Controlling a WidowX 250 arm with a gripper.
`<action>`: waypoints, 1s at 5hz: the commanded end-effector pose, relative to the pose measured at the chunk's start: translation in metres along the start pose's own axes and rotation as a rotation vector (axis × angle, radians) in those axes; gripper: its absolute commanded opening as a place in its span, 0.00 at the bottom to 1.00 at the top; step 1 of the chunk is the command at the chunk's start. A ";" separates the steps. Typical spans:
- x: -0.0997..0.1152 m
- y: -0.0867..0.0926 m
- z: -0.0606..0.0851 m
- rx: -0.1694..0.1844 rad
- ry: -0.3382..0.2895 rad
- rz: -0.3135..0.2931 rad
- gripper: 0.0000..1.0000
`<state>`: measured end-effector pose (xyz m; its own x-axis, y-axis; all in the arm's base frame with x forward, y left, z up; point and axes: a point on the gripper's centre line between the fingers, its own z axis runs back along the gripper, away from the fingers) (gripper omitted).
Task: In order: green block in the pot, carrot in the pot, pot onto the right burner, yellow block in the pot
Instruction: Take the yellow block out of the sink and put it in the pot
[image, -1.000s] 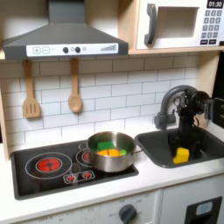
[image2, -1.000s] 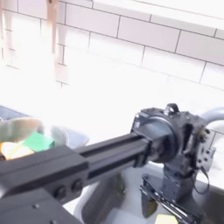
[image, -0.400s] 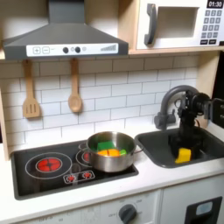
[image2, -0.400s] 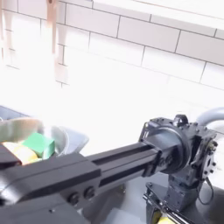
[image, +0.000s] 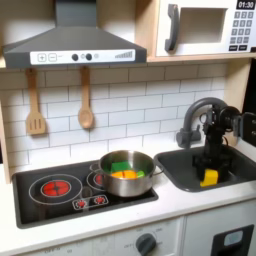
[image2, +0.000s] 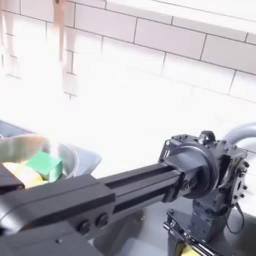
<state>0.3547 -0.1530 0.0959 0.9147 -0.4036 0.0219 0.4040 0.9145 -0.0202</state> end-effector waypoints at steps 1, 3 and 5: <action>0.002 0.001 0.010 -0.010 -0.027 0.023 0.00; 0.006 0.000 0.022 -0.013 -0.050 0.028 0.00; 0.007 -0.004 0.056 -0.029 -0.105 0.035 0.00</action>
<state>0.3573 -0.1578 0.1540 0.9232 -0.3639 0.1232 0.3722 0.9267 -0.0515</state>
